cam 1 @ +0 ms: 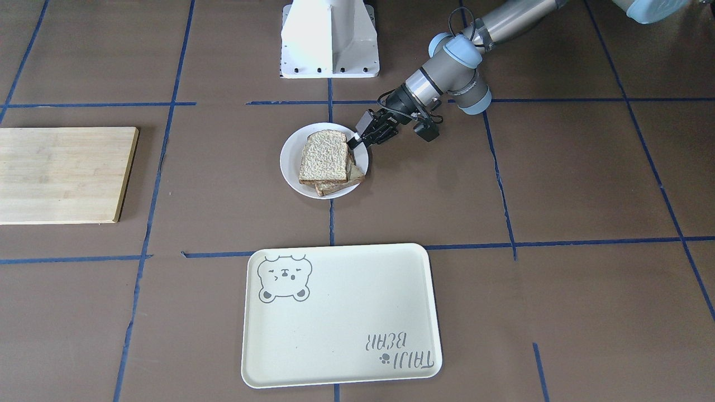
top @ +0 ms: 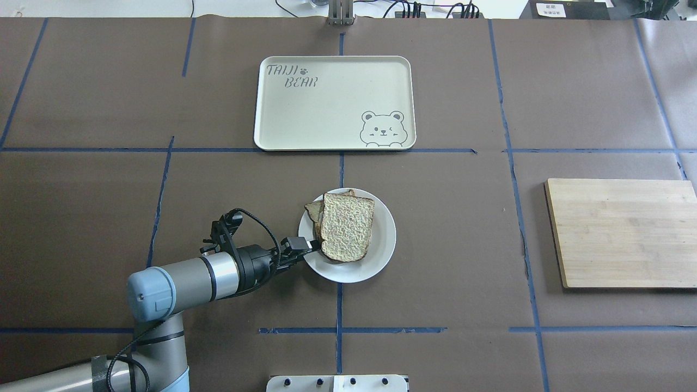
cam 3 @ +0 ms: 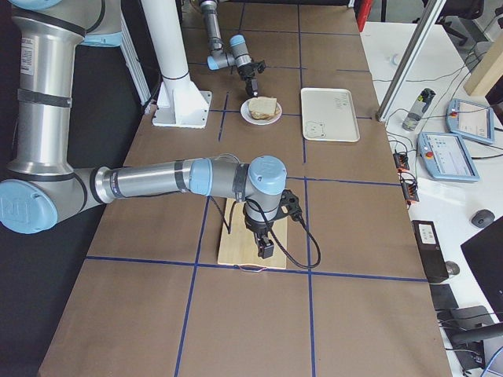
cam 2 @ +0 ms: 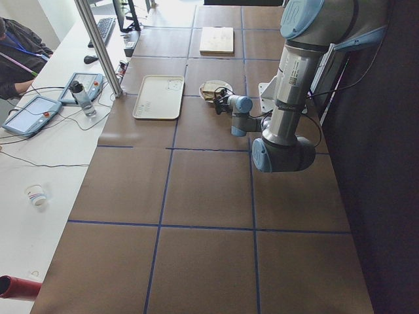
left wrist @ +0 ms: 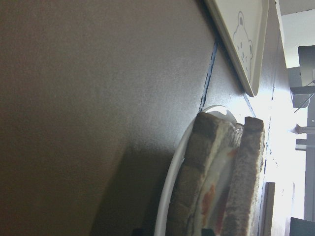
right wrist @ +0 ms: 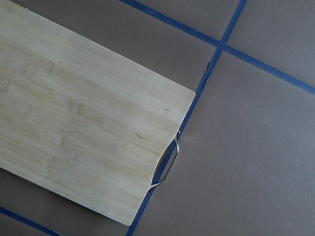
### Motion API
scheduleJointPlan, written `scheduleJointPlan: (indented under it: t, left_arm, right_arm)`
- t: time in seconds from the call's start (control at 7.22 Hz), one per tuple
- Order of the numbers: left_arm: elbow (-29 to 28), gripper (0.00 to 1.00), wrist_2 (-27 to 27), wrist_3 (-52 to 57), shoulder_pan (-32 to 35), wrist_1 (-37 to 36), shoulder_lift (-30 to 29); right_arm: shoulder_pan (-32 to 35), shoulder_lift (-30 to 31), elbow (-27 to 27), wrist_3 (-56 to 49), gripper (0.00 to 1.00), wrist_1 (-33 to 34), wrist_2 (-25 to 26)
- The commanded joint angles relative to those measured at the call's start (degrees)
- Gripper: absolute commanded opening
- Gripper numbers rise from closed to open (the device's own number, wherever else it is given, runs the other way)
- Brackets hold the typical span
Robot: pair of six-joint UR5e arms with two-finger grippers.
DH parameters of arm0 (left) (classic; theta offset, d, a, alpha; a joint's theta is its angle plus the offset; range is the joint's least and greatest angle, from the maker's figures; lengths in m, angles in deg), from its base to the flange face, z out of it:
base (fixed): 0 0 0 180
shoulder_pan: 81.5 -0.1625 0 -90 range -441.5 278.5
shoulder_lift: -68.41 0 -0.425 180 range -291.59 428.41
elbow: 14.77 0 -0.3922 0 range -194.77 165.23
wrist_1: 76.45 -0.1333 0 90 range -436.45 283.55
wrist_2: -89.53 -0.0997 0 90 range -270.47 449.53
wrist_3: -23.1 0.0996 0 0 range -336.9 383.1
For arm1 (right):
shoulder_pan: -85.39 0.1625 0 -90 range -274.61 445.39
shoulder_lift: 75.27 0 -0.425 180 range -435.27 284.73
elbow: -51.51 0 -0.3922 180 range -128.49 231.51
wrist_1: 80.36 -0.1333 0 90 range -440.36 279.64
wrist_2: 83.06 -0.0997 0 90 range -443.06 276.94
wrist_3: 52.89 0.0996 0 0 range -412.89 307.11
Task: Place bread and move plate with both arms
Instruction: 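Move the left gripper to the plate rim nearest the robot and grip it, then slide the plate with the left gripper onto the white tray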
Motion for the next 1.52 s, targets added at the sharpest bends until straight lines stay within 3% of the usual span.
scheduleJointPlan:
  t: [0.0, 0.28, 0.69, 1.11, 1.38]
  left_arm:
    - [0.0, 0.27, 0.0, 0.0, -0.3, 0.0, -0.2]
    - [0.1, 0.07, 0.0, 0.0, -0.3, 0.3, -0.2]
    - [0.2, 0.05, -1.4, 0.0, 0.3, 10.0, -0.1]
    - [-1.1, 0.05, -6.0, -10.3, 6.3, 11.2, -1.8]
    - [-12.8, 0.05, -6.0, -16.0, 13.9, 10.9, -9.3]
  right_arm:
    - [0.0, 0.1, 0.0, -0.1, 1.0, 0.0, 0.0]
    - [0.5, 0.0, 0.0, -0.1, 1.0, 0.0, -0.1]
    - [0.7, -0.2, 0.1, -0.1, 1.0, 0.0, -0.1]
    - [0.7, -0.3, 0.1, 0.0, 1.0, 0.0, -0.1]
    - [0.7, -0.4, 0.2, 0.0, 1.0, 0.0, -0.1]
